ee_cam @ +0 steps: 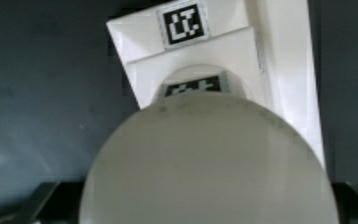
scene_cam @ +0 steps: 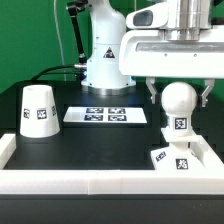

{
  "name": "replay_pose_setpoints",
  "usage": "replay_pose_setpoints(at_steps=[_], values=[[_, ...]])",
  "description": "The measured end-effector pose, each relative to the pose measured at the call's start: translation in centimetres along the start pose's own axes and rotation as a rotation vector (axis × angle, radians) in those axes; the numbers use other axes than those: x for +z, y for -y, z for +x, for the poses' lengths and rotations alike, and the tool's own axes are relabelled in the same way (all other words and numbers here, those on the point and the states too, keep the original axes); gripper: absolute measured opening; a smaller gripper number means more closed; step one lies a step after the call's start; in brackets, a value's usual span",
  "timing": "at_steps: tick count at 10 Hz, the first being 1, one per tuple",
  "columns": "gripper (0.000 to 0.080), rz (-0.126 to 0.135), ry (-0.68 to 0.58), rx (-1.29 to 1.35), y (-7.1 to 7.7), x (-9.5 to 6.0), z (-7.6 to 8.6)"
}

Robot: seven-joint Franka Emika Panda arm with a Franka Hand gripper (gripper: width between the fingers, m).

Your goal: Assemble lamp

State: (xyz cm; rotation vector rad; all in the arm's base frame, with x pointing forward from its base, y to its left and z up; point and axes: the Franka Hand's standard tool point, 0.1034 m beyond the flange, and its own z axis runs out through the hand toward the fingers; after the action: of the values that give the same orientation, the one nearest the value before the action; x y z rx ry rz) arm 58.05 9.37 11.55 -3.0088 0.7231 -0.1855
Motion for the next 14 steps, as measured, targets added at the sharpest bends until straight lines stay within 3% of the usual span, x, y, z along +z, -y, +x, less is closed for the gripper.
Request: replay_pose_setpoints(at_steps=[1, 3, 9, 13, 14], values=[[0.0577, -0.003, 0.003, 0.098, 0.0, 0.0, -0.1], [0.0577, 0.018, 0.022, 0.301, -0.2, 0.0, 0.0], [0.0577, 0.053, 0.083, 0.856, 1.0, -0.2, -0.7], [0.0587, 0.064, 0.105, 1.004, 1.3, -0.2, -0.8], [0.0674, 0.066, 0.103, 0.964, 1.2, -0.1, -0.8]])
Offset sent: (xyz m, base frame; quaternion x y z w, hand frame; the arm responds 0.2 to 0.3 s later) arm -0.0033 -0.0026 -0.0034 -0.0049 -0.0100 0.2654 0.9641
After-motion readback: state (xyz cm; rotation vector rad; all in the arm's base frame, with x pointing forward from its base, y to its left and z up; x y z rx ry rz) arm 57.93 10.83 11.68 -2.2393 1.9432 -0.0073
